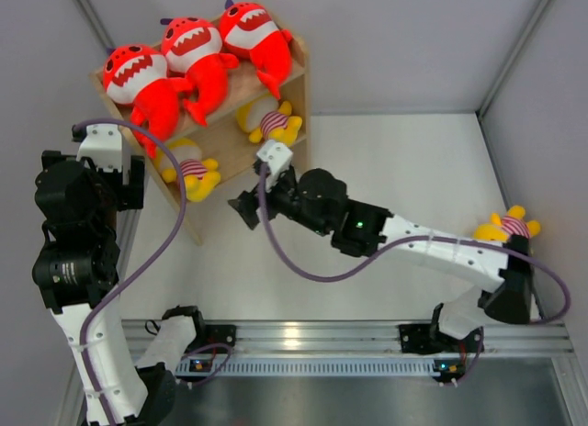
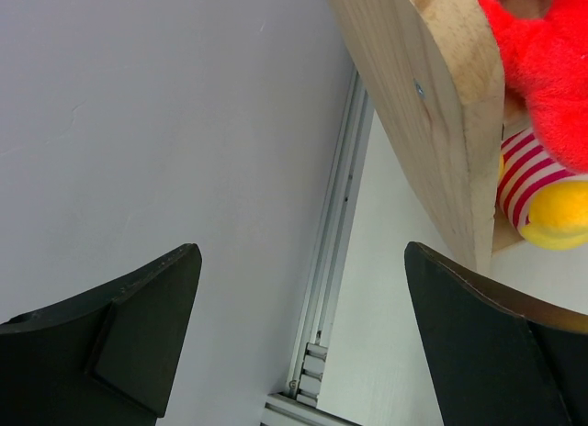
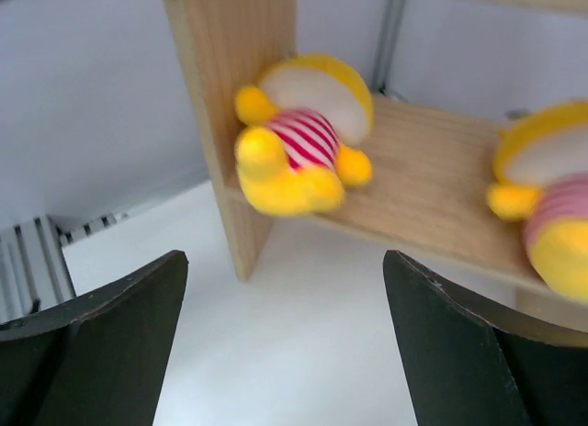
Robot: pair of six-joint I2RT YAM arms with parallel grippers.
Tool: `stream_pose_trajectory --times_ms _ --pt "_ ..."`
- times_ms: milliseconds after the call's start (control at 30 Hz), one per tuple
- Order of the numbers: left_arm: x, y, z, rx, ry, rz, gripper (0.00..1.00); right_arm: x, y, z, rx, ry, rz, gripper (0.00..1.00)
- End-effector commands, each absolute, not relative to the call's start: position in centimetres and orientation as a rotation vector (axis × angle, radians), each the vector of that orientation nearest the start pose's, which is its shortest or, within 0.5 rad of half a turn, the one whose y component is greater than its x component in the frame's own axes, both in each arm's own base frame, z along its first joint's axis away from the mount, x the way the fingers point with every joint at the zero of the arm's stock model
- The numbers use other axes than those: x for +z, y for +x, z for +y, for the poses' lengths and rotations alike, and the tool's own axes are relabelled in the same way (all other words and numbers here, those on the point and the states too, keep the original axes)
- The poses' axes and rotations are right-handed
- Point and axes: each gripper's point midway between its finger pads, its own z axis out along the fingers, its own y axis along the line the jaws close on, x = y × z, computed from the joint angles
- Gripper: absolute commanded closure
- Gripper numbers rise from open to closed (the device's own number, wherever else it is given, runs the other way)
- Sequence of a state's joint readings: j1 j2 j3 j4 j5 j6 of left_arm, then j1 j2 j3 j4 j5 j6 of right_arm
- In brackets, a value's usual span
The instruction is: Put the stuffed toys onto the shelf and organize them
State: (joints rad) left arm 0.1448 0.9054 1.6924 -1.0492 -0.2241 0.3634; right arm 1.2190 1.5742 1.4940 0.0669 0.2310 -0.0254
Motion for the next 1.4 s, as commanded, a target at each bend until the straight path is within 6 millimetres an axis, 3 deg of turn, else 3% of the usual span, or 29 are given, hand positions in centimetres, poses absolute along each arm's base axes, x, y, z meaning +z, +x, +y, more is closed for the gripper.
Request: stream_pose_trajectory --times_ms 0,67,100,167,200,267,300,333,367,400,467,500,600,800,900,1067,1167,1267,1300,1367 --pt "44.5 20.0 7.9 0.527 0.031 1.827 0.01 35.5 24.5 38.5 0.672 -0.669 1.588 0.14" --pt "44.6 20.1 7.7 0.521 0.036 1.823 0.01 33.6 25.8 33.6 0.644 -0.554 1.687 0.14" --pt "44.6 20.3 7.6 0.513 0.039 1.827 0.01 32.3 28.4 29.8 0.567 -0.458 1.755 0.14" --pt "44.7 20.4 7.5 0.503 0.045 1.825 0.01 30.2 30.8 24.9 0.47 -0.306 1.841 0.14" --pt "44.7 20.6 7.4 0.499 0.049 1.827 0.01 28.4 33.0 20.3 0.351 -0.18 1.916 0.14" --pt "44.9 20.5 7.2 0.491 0.055 1.822 0.01 25.6 35.1 15.3 0.241 0.02 1.999 0.09" --pt "44.9 20.5 7.1 0.485 0.06 1.825 0.01 24.6 36.9 9.8 0.127 0.204 2.006 0.06" --pt "44.9 20.5 7.0 0.481 0.063 1.823 0.01 23.4 37.2 6.7 0.067 0.322 2.028 0.02" --pt "44.9 20.4 7.0 0.479 0.063 1.824 0.01 21.7 37.3 3.6 0.004 0.481 2.03 0.01" --pt "44.9 20.4 6.9 0.477 0.066 1.824 0.01 20.8 37.1 -1.4 -0.077 0.656 1.999 0.01" --pt "44.8 20.4 6.7 0.471 0.076 1.826 0.01 18.5 35.6 -6.1 -0.14 0.921 1.947 0.01" --pt "44.9 20.4 6.7 0.47 0.08 1.824 0.01 17.9 33.7 -10.9 -0.271 1.098 1.867 0.01" --pt "44.8 20.5 6.5 0.464 0.088 1.828 0.01 16.3 28.9 -16.4 -0.5 1.395 1.711 0.0" --pt "44.7 20.4 6.3 0.454 0.104 1.829 0.01 13.4 24.1 -19.6 -0.637 1.661 1.547 0.01" --pt "44.8 20.4 6.2 0.45 0.107 1.827 0.01 11.1 24.2 -20.6 -0.58 1.73 1.575 0.01" --pt "44.7 20.5 6.0 0.442 0.113 1.831 0.01 9.4 24.7 -21.4 -0.593 1.712 1.645 0.01" --pt "44.6 20.6 6.1 0.443 0.115 1.834 0.02 8.1 25.8 -20.7 -0.513 1.681 1.705 0.09" --pt "44.6 20.7 6.1 0.445 0.114 1.834 0.01 6.2 26.1 -19.7 -0.447 1.693 1.751 0.25" --pt "44.7 20.7 6.1 0.447 0.114 1.833 0.01 5.9 26.1 -19.4 -0.43 1.688 1.762 0.38" --pt "44.7 20.8 6.0 0.442 0.116 1.835 0.01 5.6 26.7 -18.4 -0.331 1.664 1.762 0.48"
